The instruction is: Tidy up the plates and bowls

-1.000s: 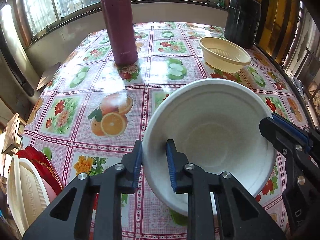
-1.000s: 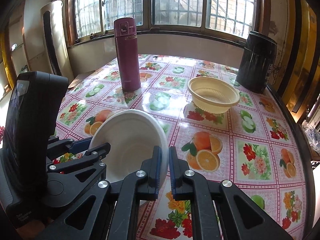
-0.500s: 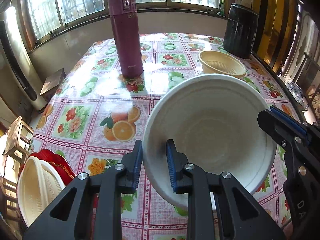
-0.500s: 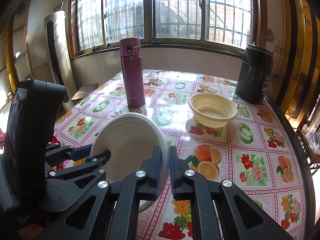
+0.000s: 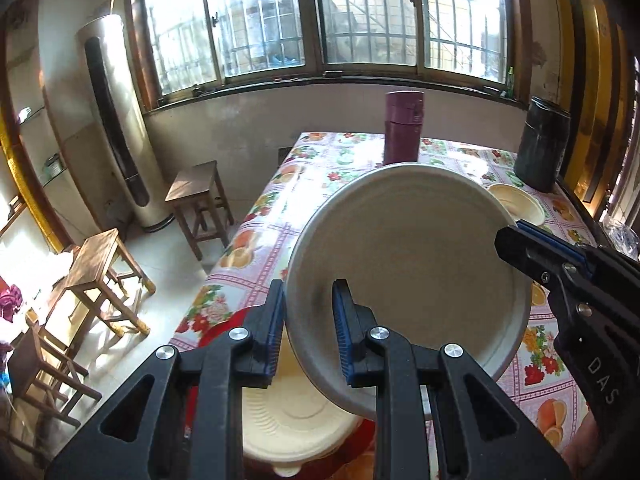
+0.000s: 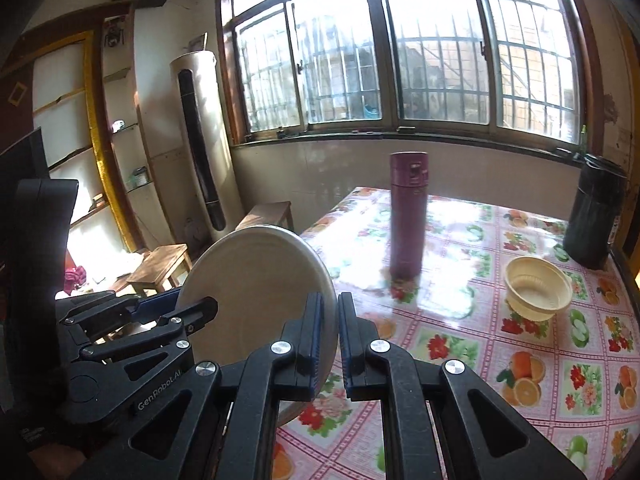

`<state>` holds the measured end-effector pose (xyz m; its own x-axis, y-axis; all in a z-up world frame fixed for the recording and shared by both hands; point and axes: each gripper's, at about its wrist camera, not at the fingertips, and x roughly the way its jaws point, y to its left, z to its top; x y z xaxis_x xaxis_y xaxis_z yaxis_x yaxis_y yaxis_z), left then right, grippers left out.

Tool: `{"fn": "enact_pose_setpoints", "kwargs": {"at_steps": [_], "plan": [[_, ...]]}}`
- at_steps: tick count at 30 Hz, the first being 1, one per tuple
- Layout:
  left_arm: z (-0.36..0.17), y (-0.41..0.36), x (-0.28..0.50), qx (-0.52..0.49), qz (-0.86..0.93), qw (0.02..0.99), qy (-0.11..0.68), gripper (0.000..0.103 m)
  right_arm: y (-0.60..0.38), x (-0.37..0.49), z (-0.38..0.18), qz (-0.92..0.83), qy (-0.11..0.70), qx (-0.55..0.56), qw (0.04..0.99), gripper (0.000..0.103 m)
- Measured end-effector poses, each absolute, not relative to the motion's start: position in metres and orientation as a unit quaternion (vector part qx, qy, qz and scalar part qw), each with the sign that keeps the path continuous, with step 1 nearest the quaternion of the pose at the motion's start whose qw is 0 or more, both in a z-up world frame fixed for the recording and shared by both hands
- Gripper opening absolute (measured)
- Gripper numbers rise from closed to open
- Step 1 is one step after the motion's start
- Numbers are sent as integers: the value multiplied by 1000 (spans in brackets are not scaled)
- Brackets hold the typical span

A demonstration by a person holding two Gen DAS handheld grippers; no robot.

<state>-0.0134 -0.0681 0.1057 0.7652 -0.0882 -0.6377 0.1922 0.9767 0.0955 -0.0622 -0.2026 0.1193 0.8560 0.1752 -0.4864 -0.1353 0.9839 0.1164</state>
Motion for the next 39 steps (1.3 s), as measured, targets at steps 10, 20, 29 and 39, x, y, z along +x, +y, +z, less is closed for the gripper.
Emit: {"fn": "enact_pose_setpoints", "kwargs": {"at_steps": [10, 20, 29, 39], "plan": [[72, 1, -20, 59, -13, 926, 373, 21, -116, -41, 84, 158, 311, 5, 937, 9], [31, 12, -11, 42, -16, 904, 426, 21, -104, -31, 46, 161, 357, -14, 920, 9], [23, 14, -4, 39, -25, 898, 438, 21, -110, -17, 30, 156, 384, -7, 910, 13], [31, 24, -8, 26, -4, 909, 416, 62, -113, -21, 40, 175, 368, -12, 913, 39]]}}
